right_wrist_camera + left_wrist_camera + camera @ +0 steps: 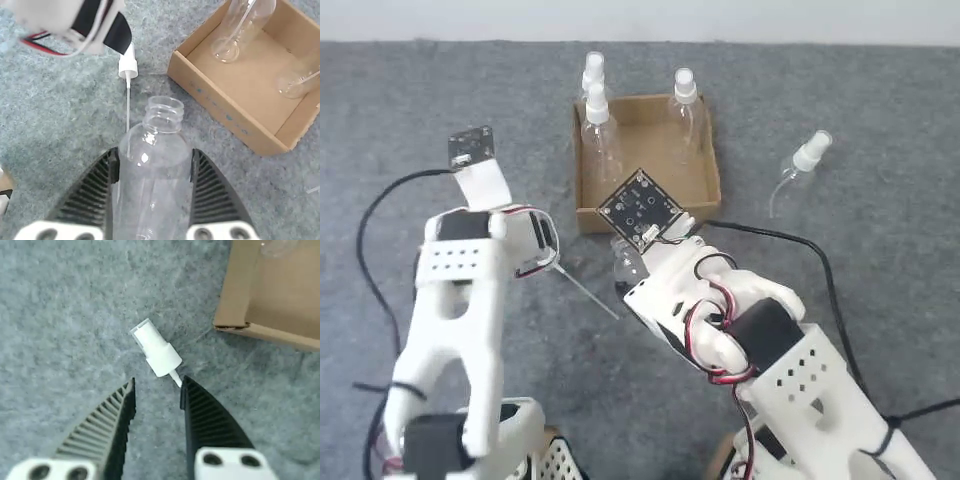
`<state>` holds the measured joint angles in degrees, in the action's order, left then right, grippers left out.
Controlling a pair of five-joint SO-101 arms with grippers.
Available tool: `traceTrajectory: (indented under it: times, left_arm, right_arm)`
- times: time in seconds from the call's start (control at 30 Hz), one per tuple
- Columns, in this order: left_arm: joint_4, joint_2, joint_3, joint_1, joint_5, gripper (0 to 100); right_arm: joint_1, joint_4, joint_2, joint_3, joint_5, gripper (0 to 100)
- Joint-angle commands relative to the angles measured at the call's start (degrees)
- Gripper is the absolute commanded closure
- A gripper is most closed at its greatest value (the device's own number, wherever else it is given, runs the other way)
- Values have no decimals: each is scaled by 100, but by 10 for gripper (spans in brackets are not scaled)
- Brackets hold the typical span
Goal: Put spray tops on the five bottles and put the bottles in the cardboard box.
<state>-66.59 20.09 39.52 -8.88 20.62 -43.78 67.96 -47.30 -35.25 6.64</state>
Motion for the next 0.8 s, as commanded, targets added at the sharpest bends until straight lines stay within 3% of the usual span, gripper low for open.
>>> traceTrajectory:
  times: [0.0, 0.77]
  left_arm:
    - [-9, -422, -549, 35, 378, 858]
    - [703, -3270, -1965, 26, 642, 863]
  right_arm:
    - [75, -127, -207, 53, 79, 989]
    - [75, -127, -207, -26, 79, 988]
